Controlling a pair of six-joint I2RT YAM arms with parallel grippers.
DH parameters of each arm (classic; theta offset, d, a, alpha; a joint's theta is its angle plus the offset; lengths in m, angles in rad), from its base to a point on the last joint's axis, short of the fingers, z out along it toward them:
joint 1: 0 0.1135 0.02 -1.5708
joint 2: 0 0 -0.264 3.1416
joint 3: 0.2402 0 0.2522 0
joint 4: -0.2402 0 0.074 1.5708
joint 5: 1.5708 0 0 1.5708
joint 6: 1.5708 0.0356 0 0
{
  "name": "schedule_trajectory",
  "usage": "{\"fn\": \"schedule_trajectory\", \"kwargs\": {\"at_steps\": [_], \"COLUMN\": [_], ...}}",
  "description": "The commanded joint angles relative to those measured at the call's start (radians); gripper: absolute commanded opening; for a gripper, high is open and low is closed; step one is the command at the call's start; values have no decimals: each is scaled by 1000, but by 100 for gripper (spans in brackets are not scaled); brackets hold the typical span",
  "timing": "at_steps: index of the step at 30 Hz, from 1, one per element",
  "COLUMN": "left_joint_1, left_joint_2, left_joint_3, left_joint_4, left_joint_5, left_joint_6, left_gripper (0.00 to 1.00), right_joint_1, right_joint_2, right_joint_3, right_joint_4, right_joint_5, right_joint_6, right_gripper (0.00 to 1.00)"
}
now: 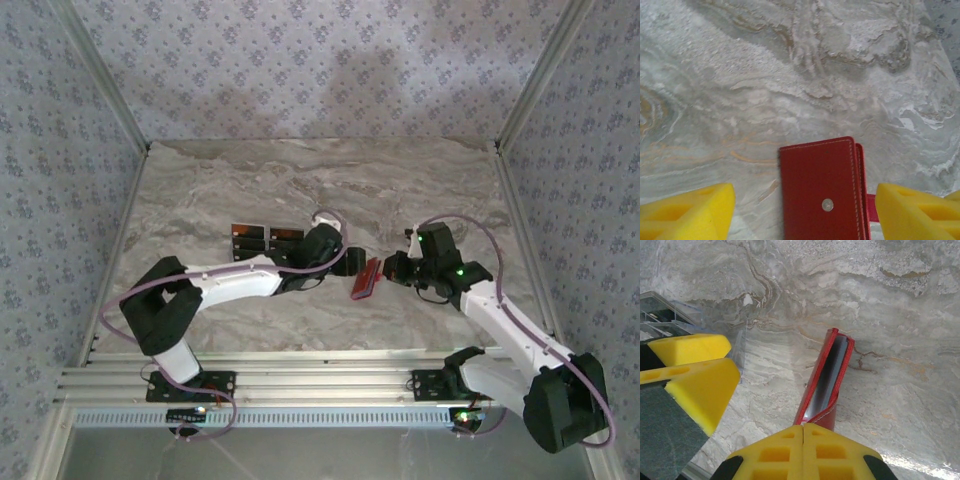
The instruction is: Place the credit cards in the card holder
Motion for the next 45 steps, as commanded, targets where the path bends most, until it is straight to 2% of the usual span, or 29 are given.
{"fn": "schedule_trajectory", "kwargs": {"at_steps": [1, 11, 17, 24, 28, 30, 36, 42, 45], "left_joint_1": [-8, -10, -10, -9, -11, -11, -11, -12, -13], "left_joint_2": [23, 63, 60, 64, 69, 69, 73, 80, 80], "left_joint_3": [48, 60, 34, 9, 9, 9, 18, 27, 29], "left_joint_4": [-18, -48, -73, -67, -66, -66, -65, -74, -76], "left_joint_5": [3, -3, -34, -39, -32, -31, -21, -17, -17], "left_joint_6": [28, 26, 13, -1, -3, -3, 4, 7, 8], "left_gripper": [75, 76, 75, 75, 75, 75, 75, 75, 75], "right_joint_1": [-6, -21, -91, -193, -205, -203, -200, -182, -163], "right_joint_2": [-21, -12, -14, 28, 45, 38, 13, 25, 45], "right_joint_3": [56, 40, -36, -139, -142, -133, -118, -121, -122], "right_joint_4": [-38, -59, -72, -4, 25, 17, -6, -16, -20], "right_joint_5": [-8, -4, 50, 70, 56, 53, 43, 68, 100], "right_joint_6": [-31, -48, -41, -11, -16, -23, -32, -33, -34], "right_gripper": [0, 0, 0, 0, 27, 35, 37, 48, 51]}}
